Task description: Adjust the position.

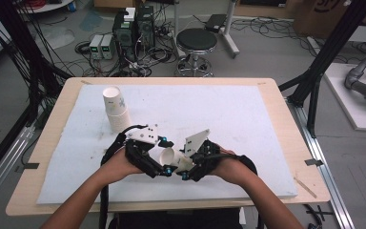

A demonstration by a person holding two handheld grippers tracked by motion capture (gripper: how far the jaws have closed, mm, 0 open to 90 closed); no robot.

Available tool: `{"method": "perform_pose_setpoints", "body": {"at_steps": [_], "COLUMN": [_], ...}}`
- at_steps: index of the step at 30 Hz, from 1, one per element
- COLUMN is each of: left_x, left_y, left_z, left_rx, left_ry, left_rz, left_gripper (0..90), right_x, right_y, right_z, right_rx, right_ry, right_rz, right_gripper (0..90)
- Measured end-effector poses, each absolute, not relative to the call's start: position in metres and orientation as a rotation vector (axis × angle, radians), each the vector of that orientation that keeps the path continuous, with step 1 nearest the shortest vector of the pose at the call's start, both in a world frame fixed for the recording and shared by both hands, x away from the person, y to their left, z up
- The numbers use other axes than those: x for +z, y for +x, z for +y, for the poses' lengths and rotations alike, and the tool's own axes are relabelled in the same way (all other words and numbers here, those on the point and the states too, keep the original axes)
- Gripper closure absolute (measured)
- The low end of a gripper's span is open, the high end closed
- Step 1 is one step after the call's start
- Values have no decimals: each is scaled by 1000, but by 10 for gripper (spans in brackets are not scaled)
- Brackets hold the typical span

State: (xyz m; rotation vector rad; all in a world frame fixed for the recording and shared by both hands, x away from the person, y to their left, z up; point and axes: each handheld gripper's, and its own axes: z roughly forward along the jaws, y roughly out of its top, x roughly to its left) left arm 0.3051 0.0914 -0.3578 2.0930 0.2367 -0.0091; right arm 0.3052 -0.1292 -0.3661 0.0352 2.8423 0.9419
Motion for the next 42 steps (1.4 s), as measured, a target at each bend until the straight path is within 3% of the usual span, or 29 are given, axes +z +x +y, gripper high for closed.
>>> {"method": "perform_pose_setpoints", "body": {"at_steps": [22, 25, 42], "left_x": [-367, -369, -388], "left_y": [306, 305, 297], "left_z": [90, 92, 113], "left_rx": [-30, -25, 0], "left_ry": [2157, 2132, 1904], "left_rz": [193, 197, 237], "left_gripper": [351, 357, 365], "right_x": [-372, -374, -373], "right_y": [303, 303, 288], "right_z": [-124, -130, -179], "right_rx": [850, 945, 1434], "right_ry": [9, 78, 272], "right_rz": [2895, 2858, 2595], "right_gripper": [302, 189, 188]}}
